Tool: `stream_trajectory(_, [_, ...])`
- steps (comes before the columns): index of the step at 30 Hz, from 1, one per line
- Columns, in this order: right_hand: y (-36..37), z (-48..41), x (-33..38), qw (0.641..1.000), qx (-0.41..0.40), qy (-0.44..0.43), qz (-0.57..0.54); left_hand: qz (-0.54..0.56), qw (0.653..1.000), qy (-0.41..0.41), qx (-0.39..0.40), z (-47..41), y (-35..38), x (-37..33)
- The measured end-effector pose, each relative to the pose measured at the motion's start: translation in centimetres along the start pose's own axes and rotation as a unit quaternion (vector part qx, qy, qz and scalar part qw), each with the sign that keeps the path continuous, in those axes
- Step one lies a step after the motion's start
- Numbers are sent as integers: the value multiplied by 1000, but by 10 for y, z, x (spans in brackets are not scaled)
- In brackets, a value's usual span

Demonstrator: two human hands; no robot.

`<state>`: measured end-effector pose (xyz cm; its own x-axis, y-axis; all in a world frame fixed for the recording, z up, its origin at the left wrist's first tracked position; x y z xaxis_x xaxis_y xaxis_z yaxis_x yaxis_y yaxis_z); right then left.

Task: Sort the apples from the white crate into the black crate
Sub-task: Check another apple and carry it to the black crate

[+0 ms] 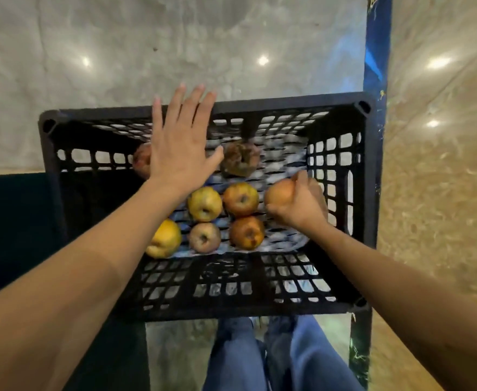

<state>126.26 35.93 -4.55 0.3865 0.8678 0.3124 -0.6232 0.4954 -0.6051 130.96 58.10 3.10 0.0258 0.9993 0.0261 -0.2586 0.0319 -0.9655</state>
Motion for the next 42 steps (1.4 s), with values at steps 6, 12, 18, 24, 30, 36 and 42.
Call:
stream_trajectory(6, [23, -51, 1, 997, -34, 15, 67, 5, 992, -7, -126, -1, 15, 0])
stream_trajectory(12, [40, -73, -5, 993, -14, 13, 115, -6, 971, -18, -238, -3, 26, 1])
stream_trajectory(18, [52, -62, -18, 999, -34, 39, -5, 0, 961, -28, -277, -5, 27, 1])
stream_trajectory(24, [66, -32, -55, 988, 37, 84, 124, 5, 961, -26, -276, -4, 26, 0])
stream_trajectory(30, [69, -9, -60, 986, 20, 21, 162, 8, 958, -23, -286, -5, 27, 0])
stream_trajectory(36, [88, 7, -73, 989, 39, 52, 134, 11, 956, -25, -291, -6, 29, 0])
stream_trajectory(42, [84, 0, -74, 988, 57, 34, 139, 10, 954, -22, -297, -6, 28, -1])
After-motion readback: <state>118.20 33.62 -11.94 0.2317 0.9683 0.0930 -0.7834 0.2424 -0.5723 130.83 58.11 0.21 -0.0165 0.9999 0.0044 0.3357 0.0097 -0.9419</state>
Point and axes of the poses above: each hand's wrist, its own z-axis away from the middle knuckle, its own y-axis out of the palm, x = y × z, the point moved 5 cm from there along -z, towards the middle knuckle, and after that the axes turned 4 degrees about -z, right-handed, at the moved point
